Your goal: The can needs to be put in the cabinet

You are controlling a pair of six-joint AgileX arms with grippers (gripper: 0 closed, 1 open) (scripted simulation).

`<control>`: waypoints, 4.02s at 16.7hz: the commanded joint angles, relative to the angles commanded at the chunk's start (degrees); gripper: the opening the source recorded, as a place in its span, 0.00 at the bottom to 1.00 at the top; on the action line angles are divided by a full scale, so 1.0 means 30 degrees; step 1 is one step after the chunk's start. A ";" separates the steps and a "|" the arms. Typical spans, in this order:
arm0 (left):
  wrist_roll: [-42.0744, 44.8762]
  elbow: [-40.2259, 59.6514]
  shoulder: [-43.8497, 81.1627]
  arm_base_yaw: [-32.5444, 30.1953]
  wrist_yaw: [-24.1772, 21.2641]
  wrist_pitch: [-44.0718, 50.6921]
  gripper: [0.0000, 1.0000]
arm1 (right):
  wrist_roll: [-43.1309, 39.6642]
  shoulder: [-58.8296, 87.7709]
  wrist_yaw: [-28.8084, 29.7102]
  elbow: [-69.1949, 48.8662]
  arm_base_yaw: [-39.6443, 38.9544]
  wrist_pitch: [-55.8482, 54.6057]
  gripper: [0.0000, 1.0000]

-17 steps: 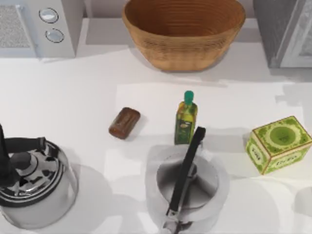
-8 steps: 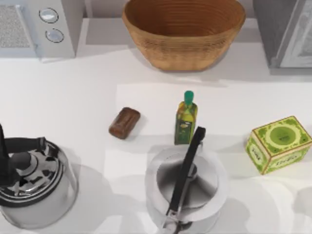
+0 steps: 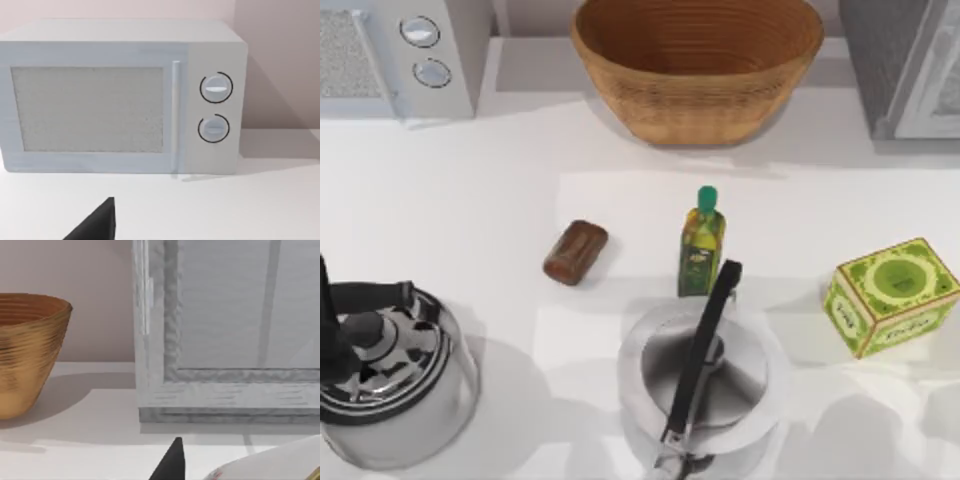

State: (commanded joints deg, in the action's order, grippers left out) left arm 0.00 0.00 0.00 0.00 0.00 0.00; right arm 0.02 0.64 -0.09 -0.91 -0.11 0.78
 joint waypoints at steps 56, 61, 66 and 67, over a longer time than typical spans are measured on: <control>0.0000 0.0000 0.0000 0.0000 0.0000 0.0000 1.00 | 0.0474 3.6059 0.2990 -4.6892 -0.2231 1.1728 0.00; 0.0000 0.0000 0.0000 0.0000 0.0000 0.0000 1.00 | 0.0370 3.9180 0.2471 -5.1569 -0.1870 1.2559 0.00; 0.0000 0.0000 0.0000 0.0000 0.0000 0.0000 1.00 | 0.0332 3.9537 0.2399 -5.2033 -0.1836 1.2643 0.00; 0.0000 0.0000 0.0000 0.0000 0.0000 0.0000 1.00 | 0.0332 3.9537 0.2399 -5.2033 -0.1836 1.2643 0.00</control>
State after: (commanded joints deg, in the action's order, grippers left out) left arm 0.00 0.00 0.00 0.00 0.00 0.00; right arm 1.02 119.25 7.11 -157.01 -5.62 38.71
